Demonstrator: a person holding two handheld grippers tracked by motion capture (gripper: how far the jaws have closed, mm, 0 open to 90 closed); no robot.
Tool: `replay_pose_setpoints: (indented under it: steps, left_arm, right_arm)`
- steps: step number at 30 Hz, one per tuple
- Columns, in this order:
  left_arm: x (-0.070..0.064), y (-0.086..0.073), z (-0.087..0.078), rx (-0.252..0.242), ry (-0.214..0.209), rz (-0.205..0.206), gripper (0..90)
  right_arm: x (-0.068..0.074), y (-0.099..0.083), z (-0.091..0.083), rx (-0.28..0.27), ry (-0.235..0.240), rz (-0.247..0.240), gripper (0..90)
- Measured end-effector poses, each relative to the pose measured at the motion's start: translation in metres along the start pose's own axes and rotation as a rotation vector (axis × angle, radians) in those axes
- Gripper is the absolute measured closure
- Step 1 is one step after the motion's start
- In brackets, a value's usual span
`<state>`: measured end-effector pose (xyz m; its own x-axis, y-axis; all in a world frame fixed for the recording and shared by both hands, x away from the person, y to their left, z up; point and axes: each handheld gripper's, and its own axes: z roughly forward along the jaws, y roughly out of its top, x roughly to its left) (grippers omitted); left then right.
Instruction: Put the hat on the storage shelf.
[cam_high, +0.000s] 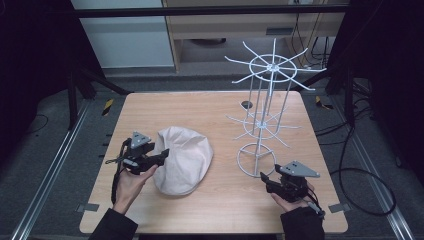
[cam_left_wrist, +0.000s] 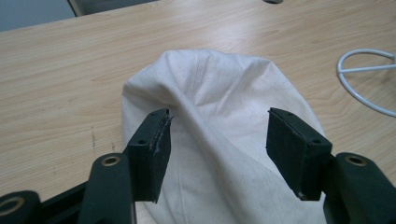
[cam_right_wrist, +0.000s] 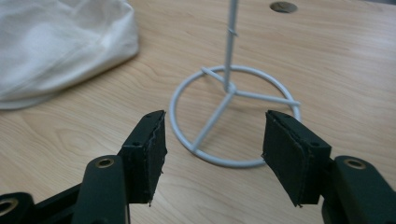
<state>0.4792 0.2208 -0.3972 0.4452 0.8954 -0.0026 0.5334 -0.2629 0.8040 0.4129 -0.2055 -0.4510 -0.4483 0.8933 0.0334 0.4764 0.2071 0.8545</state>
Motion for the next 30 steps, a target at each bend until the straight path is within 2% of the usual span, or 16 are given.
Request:
replay_pose_setpoints:
  steps: [1, 6, 8, 11, 15, 19, 20, 22, 30]
  left_arm:
    - [-0.001, 0.001, 0.003, 0.008, 0.005, 0.001, 40.2]
    - [-0.002, 0.003, 0.018, 0.051, 0.041, 0.012, 40.2]
    - [-0.001, 0.003, 0.024, 0.061, 0.054, 0.003, 40.2]
    - [-0.001, 0.003, 0.028, 0.066, 0.053, -0.006, 41.1]
    - [0.001, 0.0, 0.042, 0.094, 0.077, -0.003, 44.0]
    - [0.001, -0.002, 0.05, 0.107, 0.073, -0.017, 47.8]
    - [0.001, -0.003, 0.056, 0.131, 0.075, -0.02, 49.9]
    - [0.001, -0.004, 0.061, 0.146, 0.073, -0.026, 53.1]
    - [0.005, -0.005, 0.068, 0.176, 0.053, -0.057, 66.8]
  right_arm:
    - [-0.006, -0.005, -0.001, 0.012, -0.028, -0.003, 39.3]
    - [-0.016, -0.009, -0.003, 0.016, -0.052, 0.021, 39.3]
    - [-0.022, -0.011, -0.003, 0.02, -0.072, 0.027, 39.2]
    - [-0.024, -0.012, -0.003, 0.025, -0.083, 0.03, 39.2]
    - [-0.027, -0.013, -0.001, 0.033, -0.094, 0.026, 39.3]
    - [-0.029, -0.015, 0.001, 0.045, -0.101, 0.025, 39.3]
    - [-0.031, -0.016, 0.001, 0.053, -0.102, 0.034, 39.4]
    - [-0.033, -0.017, 0.002, 0.055, -0.109, 0.029, 39.4]
    - [-0.039, -0.019, 0.003, 0.067, -0.119, 0.039, 39.4]
